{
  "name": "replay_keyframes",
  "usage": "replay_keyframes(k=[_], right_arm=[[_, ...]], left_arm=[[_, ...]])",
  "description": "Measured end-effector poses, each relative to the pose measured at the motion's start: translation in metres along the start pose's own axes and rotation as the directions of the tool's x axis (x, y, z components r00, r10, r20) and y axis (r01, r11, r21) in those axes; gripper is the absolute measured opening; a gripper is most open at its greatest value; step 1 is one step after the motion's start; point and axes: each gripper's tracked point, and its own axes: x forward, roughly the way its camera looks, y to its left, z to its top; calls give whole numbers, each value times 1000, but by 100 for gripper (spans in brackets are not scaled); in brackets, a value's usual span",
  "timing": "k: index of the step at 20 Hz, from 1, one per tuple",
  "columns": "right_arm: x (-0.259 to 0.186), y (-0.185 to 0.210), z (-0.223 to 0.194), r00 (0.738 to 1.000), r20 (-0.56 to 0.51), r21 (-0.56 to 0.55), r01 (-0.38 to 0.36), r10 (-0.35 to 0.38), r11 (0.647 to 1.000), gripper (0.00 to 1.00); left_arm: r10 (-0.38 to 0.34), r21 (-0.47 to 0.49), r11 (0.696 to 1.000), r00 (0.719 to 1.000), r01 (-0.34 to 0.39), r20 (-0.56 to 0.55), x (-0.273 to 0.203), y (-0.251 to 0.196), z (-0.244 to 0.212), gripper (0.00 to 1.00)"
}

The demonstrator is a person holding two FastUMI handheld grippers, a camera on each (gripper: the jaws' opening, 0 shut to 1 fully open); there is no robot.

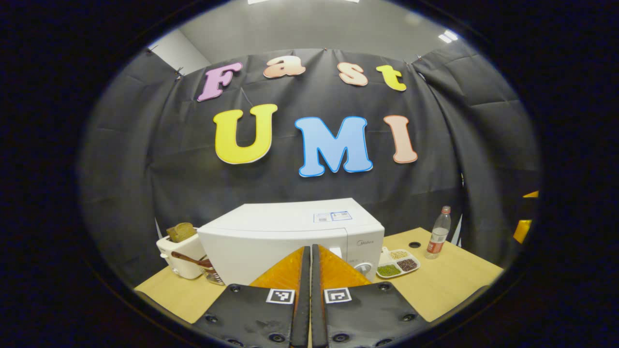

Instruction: Open the microwave oven with the left hand, put the food in, and close the microwave oven.

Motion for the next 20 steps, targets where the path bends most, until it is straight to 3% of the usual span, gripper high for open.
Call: replay_keyframes(k=[7,20], right_arm=[[-11,11,18,998,56,51,9,-12,999,97],[-46,38,36,988,75,52,133,-137,990,97]], left_arm=[[83,56,995,994,-87,64,-77,26,33,7],[70,26,997,989,-75,133,-146,84,50,7]])
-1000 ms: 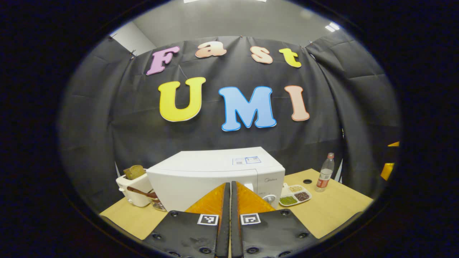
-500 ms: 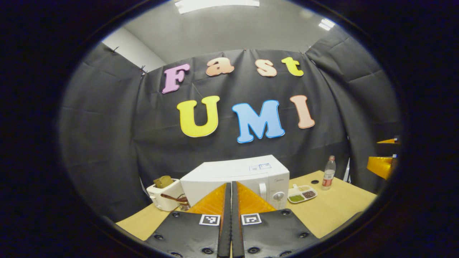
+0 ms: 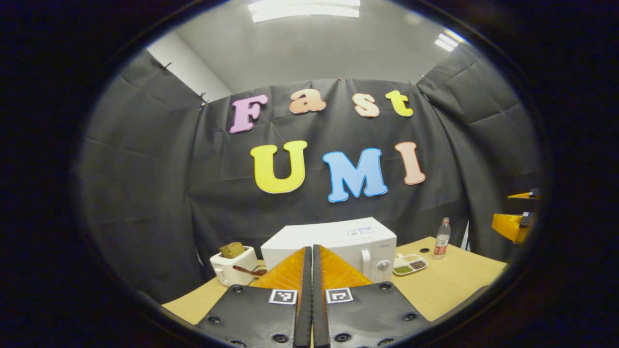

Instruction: Open the microwave oven with the left hand, put the food in, and close the microwave oven.

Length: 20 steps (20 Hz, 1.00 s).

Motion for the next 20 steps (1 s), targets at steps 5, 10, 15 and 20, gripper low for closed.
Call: replay_keyframes(k=[5,10,15,20], right_arm=[[-9,8,7,1000,7,-7,20,-20,1000,96],[-15,16,14,999,20,-4,25,-25,1000,96],[-17,23,21,999,28,1,23,-23,1000,96],[-18,29,30,999,47,-2,21,-21,1000,96]], left_arm=[[-15,4,1000,1000,15,19,-9,6,2,46],[-5,-11,1000,1000,5,21,-18,14,2,94],[25,-9,1000,999,-24,27,-24,28,2,98],[45,-17,999,998,-44,33,-26,44,4,98]])
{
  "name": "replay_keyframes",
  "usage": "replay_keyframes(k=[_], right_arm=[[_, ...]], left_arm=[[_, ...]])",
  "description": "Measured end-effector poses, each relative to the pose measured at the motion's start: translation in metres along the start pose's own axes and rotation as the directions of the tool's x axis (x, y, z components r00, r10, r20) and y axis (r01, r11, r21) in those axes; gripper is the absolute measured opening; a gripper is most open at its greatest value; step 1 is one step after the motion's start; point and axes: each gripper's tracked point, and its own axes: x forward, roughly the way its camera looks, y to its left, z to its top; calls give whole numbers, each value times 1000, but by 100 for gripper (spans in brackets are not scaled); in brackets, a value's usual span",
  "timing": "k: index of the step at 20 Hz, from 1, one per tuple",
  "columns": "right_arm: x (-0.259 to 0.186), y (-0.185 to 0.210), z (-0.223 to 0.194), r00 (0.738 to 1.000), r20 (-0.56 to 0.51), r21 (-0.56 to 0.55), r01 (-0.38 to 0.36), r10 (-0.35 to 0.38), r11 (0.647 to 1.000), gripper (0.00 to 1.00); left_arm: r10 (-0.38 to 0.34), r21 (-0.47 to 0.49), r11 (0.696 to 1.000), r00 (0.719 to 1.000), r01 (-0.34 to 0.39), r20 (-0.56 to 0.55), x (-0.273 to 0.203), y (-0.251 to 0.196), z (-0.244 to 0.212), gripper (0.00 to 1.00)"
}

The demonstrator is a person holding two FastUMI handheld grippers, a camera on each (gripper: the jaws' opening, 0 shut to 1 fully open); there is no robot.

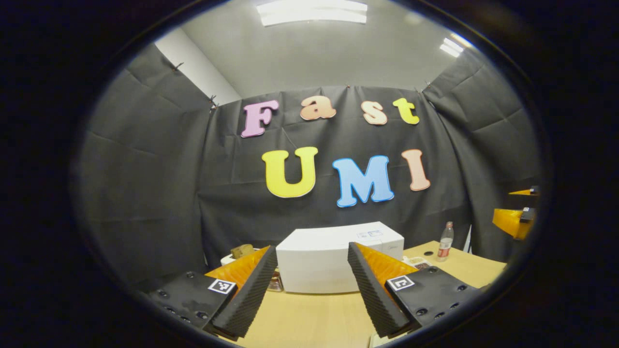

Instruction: Open the microwave oven with the left hand, put the food in, and close the microwave oven.

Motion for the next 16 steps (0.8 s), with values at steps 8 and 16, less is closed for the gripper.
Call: replay_keyframes(k=[8,16], right_arm=[[-3,10,7,1000,8,-12,-18,19,1000,96],[0,5,9,1000,4,-9,-15,15,1000,96]], left_arm=[[31,-10,999,999,-31,16,-4,20,2,95],[5,10,1000,1000,-5,22,-4,13,5,98]])
